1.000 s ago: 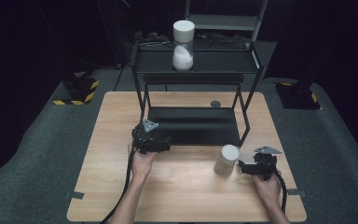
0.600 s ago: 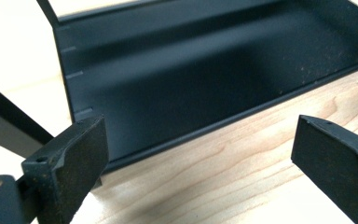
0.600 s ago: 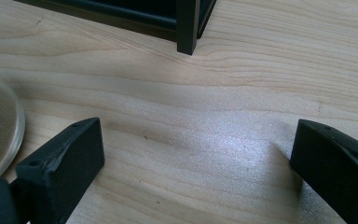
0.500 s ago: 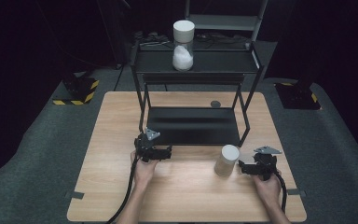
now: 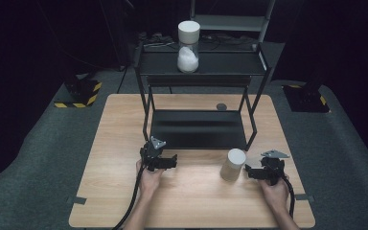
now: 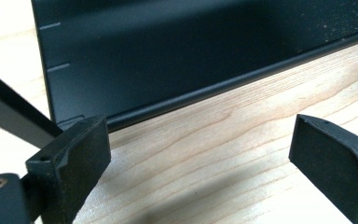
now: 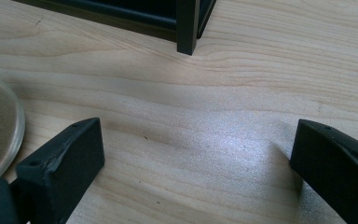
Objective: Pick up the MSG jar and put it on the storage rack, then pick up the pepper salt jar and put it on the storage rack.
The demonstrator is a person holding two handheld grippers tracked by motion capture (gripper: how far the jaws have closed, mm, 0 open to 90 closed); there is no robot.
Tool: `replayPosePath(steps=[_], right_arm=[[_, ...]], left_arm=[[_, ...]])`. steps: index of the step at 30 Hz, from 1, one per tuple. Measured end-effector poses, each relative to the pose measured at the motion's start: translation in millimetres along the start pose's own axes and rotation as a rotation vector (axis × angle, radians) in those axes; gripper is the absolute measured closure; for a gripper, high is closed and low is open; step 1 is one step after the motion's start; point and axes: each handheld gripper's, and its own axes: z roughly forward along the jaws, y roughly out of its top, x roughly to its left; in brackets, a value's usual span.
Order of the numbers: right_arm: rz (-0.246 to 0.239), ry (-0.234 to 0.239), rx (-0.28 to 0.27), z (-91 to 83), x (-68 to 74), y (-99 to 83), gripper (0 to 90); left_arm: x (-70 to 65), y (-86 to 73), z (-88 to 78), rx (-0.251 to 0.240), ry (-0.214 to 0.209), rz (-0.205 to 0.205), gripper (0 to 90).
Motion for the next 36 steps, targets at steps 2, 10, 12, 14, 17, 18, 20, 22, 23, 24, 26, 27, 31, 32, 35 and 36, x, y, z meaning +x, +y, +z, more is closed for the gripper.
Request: replayPosePath(steps=[2,10,12,14,17,18,20,22,23,24,26,27,31,32,35,36], right_arm=[[0.0,0.0,0.0,0.0,0.0,0.0,2.1],[0.001,-0.001,0.0,0.1,0.2,0.1,2.0],[0.001,-0.001,0.0,0.1,0.2,0.1,2.0],[0.001,-0.001,0.0,0.1,0.2,0.1,2.0],[0.001,-0.001,0.0,0.1,0.2,0.1,2.0],[0.001,-0.001,0.0,0.1,0.2,0.1,2.0],[0.001,-0.001,0.0,0.1,0.2,0.2,2.0],[0.002,-0.002,0.0,0.1,0.4,0.2,2.0],[0.001,-0.001,0.0,0.1,0.3,0.2,2.0],[0.002,-0.002,0.0,0.1,0.4,0.1,2.0],[0.002,-0.002,0.0,0.1,0.5,0.1,2.0],[0.002,-0.002,0.0,0.1,0.5,0.2,2.0],[0.003,-0.001,0.001,0.1,0.4,0.3,2.0],[0.003,-0.001,0.001,0.1,0.4,0.3,1.9],[0.002,-0.002,0.001,0.1,0.4,0.2,2.1],[0.001,-0.003,0.0,-0.3,0.5,-0.2,2.3]], left_arm=[[1.1,-2.9,0.7,-0.004,0.002,-0.016,5.3],[0.0,-8.5,7.6,0.002,0.005,-0.04,5.3],[-1.4,-9.7,9.6,0.011,0.011,-0.037,5.2],[-2.3,-11.2,12.2,0.024,0.018,-0.033,5.2],[-9.0,-13.6,13.9,0.024,0.046,-0.002,5.9],[-10.7,-12.9,14.3,0.028,0.052,0.004,5.9],[-12.4,-12.5,14.8,0.031,0.058,0.011,5.7],[-12.3,-12.5,14.8,0.031,0.057,0.011,5.6],[-12.5,-12.6,14.9,0.03,0.058,0.01,5.5],[-12.4,-12.5,14.8,0.031,0.058,0.011,5.5],[-12.4,-12.5,14.8,0.031,0.057,0.011,5.5],[-12.5,-12.5,14.8,0.031,0.058,0.011,5.5],[-12.6,-12.6,14.9,0.031,0.058,0.011,5.5],[-13.0,-12.7,14.9,0.03,0.06,0.01,5.5],[-13.3,-12.6,14.9,0.031,0.061,0.011,5.5],[-13.3,-12.7,14.9,0.03,0.061,0.01,5.5]])
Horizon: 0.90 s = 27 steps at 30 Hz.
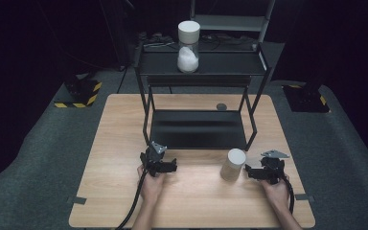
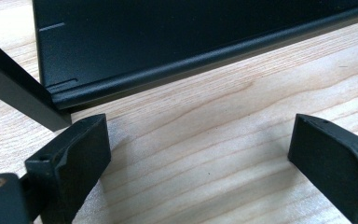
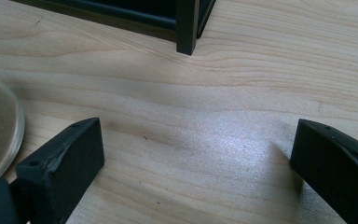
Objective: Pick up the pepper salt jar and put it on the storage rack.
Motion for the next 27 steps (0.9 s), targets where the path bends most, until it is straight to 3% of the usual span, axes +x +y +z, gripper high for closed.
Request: replayPosePath(steps=[6,9,13,27], right_arm=[[0.01,0.055,-0.011,-9.9,-8.6,-6.1,1.1],[-0.01,0.078,-0.014,-17.2,-9.9,-10.5,1.0],[-0.035,0.149,-0.032,-28.3,-16.7,-22.6,1.6],[-0.122,0.253,-0.021,-30.2,-4.6,-29.7,2.7]], left_arm=[[0.0,0.0,0.0,0.0,0.0,0.0,5.5],[0.1,0.0,0.0,0.0,-0.001,0.0,5.5],[0.2,0.0,0.0,0.0,-0.001,0.0,5.5],[0.2,0.0,0.0,0.0,-0.001,0.0,5.5]])
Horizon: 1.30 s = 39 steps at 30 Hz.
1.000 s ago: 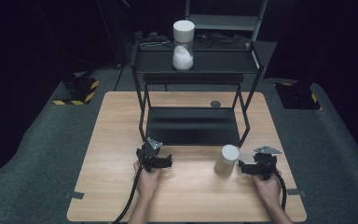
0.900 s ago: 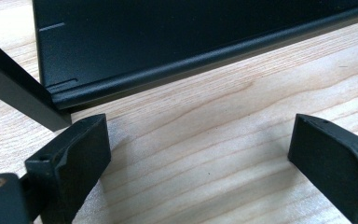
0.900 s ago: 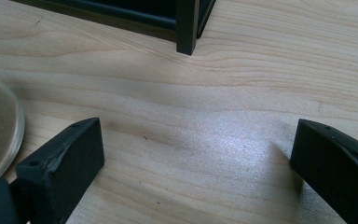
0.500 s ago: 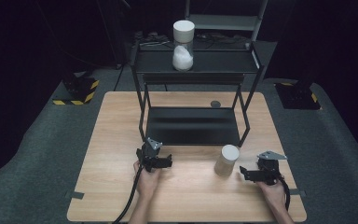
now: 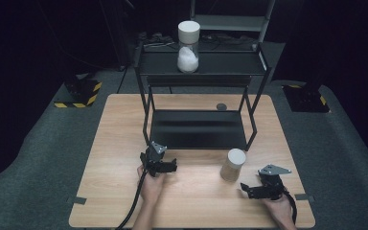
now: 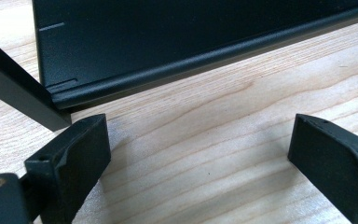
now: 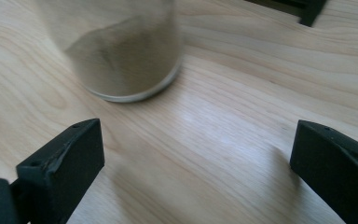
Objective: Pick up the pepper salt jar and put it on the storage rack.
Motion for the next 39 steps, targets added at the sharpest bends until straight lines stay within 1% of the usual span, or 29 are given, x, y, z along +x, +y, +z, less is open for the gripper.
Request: replayPosePath(steps=[3,6,12,18,22,28,34,39], right_arm=[[0.001,0.031,-0.016,1.8,0.4,1.2,3.3],[-0.006,0.043,-0.027,3.9,2.8,3.7,3.9],[-0.026,0.056,-0.059,9.8,8.8,10.9,5.6],[-0.032,0.068,-0.088,14.2,13.4,16.0,7.1],[-0.033,0.08,-0.112,16.3,14.1,19.3,7.5],[-0.04,0.082,-0.144,18.2,16.7,25.6,9.8],[-0.042,0.083,-0.174,21.1,19.3,29.1,16.7],[-0.03,0.096,-0.196,22.4,16.3,29.5,22.2]], left_arm=[[0.0,0.0,0.0,0.0,0.0,0.0,5.5],[0.0,0.0,0.0,0.0,0.0,0.0,5.5],[0.0,0.0,0.0,0.0,0.0,0.0,5.5],[0.0,0.0,0.0,0.0,0.0,0.001,5.5],[0.0,0.1,0.0,0.0,0.0,0.001,5.5],[-0.1,0.1,0.0,0.0,0.0,0.001,5.5],[-0.3,0.2,0.0,0.001,0.001,0.001,5.5],[-0.3,0.2,0.0,0.001,0.001,0.001,5.5]])
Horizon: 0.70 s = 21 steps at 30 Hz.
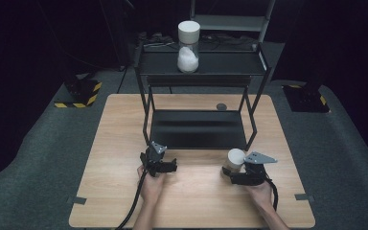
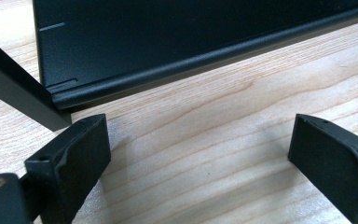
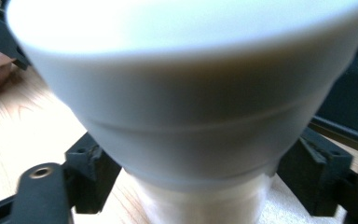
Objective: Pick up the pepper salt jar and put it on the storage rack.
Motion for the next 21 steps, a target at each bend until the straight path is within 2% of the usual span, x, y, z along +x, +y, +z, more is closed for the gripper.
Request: replayPosePath(steps=[6,12,21], right_arm=[[-0.015,-0.012,-0.017,-1.3,3.3,-0.3,29.7],[-0.039,-0.022,-0.024,-1.5,5.9,-1.1,31.1],[-0.091,-0.064,-0.021,-2.5,17.4,2.4,32.6]], left_arm=[[0.0,0.0,0.0,0.0,0.0,0.0,5.5],[0.0,0.0,0.0,0.0,0.0,0.0,5.5],[0.3,0.1,0.1,0.0,-0.001,-0.001,5.4]])
